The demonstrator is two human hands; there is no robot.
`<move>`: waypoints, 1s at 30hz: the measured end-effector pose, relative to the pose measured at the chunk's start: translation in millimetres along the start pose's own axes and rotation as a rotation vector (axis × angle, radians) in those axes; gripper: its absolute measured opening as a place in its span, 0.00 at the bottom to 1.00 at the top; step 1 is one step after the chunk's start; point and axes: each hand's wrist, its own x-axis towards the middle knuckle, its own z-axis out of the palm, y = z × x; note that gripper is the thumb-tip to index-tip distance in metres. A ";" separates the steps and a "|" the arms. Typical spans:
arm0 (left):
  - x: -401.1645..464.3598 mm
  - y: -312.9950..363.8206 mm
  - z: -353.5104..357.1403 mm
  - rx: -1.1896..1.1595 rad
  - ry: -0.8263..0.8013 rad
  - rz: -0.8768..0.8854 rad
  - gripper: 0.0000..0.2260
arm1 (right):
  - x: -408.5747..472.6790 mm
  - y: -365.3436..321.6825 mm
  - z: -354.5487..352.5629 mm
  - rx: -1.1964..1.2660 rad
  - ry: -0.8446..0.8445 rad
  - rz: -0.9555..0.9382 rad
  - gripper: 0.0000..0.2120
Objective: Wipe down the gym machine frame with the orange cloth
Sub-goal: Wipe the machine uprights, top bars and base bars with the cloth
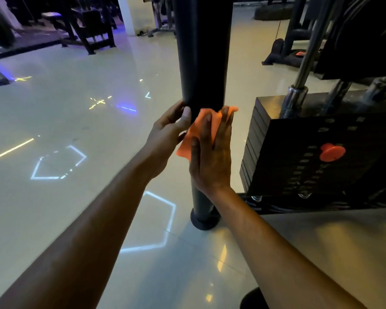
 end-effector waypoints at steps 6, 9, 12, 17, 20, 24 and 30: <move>-1.9 -15.1 4.7 -0.018 0.018 0.040 0.19 | -54.2 33.2 9.4 -0.080 -0.123 -0.080 0.38; -0.5 -7.3 1.8 -0.020 0.020 -0.025 0.19 | -64.5 40.5 2.6 -0.111 -0.217 -0.084 0.38; -2.2 -3.4 1.7 -0.034 0.013 -0.034 0.19 | -35.4 26.6 -8.5 -0.111 -0.180 -0.082 0.36; -8.0 -2.5 4.5 -0.056 0.003 -0.055 0.18 | -17.6 21.4 -6.1 -0.044 -0.063 -0.107 0.41; -12.5 -7.5 2.8 -0.029 -0.021 -0.082 0.19 | -45.8 31.5 -4.3 -0.017 -0.162 -0.070 0.39; -14.8 -12.6 -5.2 0.012 -0.067 -0.191 0.19 | -36.3 34.9 -24.8 -0.002 -0.256 -0.097 0.37; -5.2 -18.8 -2.5 0.025 -0.072 -0.225 0.20 | -39.0 38.2 -12.1 0.069 -0.186 -0.078 0.39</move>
